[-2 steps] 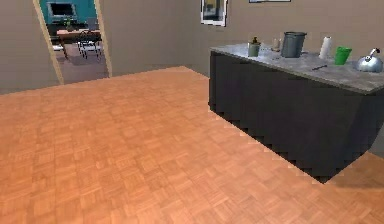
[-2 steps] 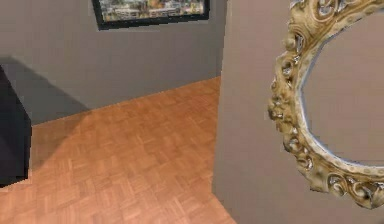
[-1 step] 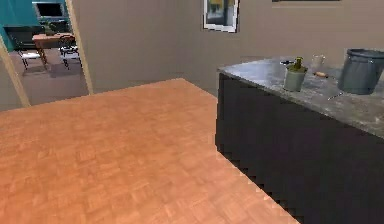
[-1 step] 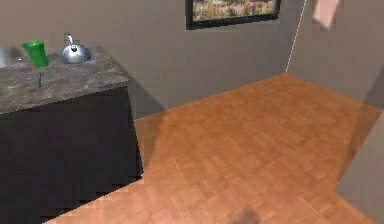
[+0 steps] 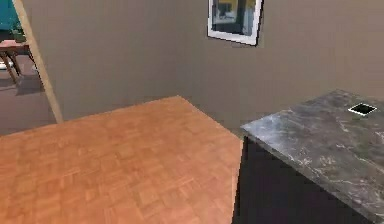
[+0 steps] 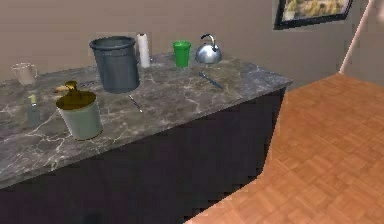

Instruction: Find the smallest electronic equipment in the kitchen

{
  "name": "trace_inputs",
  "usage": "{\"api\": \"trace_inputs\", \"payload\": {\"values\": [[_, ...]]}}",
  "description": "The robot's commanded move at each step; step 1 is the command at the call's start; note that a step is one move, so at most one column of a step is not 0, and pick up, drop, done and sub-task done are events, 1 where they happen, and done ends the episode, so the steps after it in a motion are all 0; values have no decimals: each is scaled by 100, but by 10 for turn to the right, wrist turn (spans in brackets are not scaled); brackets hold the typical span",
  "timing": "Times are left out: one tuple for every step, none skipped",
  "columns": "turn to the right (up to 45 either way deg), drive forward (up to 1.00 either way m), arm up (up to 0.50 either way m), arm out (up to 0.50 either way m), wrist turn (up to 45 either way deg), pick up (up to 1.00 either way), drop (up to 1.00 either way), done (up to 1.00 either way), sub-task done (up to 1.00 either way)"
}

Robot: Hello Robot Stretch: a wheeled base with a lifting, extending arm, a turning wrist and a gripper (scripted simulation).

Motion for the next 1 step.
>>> {"api": "trace_inputs", "payload": {"values": [[0,10,0,0,0,0,0,0,0]]}}
